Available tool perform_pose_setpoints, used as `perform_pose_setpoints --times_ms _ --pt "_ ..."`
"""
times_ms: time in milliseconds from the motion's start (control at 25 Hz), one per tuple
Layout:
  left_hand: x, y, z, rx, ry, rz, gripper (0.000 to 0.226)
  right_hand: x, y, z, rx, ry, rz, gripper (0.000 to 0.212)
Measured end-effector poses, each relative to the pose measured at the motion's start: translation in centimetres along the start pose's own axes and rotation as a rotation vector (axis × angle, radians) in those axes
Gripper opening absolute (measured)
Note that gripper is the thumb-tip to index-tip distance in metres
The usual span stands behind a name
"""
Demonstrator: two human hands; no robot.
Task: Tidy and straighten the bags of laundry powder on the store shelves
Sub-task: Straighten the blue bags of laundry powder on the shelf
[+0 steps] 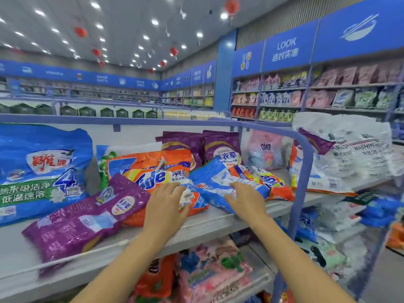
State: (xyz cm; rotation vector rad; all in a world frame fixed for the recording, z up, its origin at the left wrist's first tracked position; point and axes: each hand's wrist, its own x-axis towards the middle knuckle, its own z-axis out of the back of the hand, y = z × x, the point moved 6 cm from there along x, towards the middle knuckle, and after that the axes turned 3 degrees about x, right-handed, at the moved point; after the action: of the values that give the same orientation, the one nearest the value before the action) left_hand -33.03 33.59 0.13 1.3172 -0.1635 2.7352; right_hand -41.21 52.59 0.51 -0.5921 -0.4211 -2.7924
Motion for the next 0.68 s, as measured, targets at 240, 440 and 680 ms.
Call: perform_pose_setpoints --times_ms 240,440,680 --pt "0.9 0.9 -3.8 0.202 0.041 0.074 0.046 4.8 1.1 -4.3 -0.259 0.142 0.166 0.043" --pt "0.8 0.2 -3.9 0.258 0.003 0.086 0.042 7.8 -1.6 -1.9 -0.035 0.010 0.104 0.025" --pt "0.5 0.3 -4.3 0.252 0.106 0.108 0.038 11.2 -7.3 5.8 0.772 -0.110 -0.050 0.047"
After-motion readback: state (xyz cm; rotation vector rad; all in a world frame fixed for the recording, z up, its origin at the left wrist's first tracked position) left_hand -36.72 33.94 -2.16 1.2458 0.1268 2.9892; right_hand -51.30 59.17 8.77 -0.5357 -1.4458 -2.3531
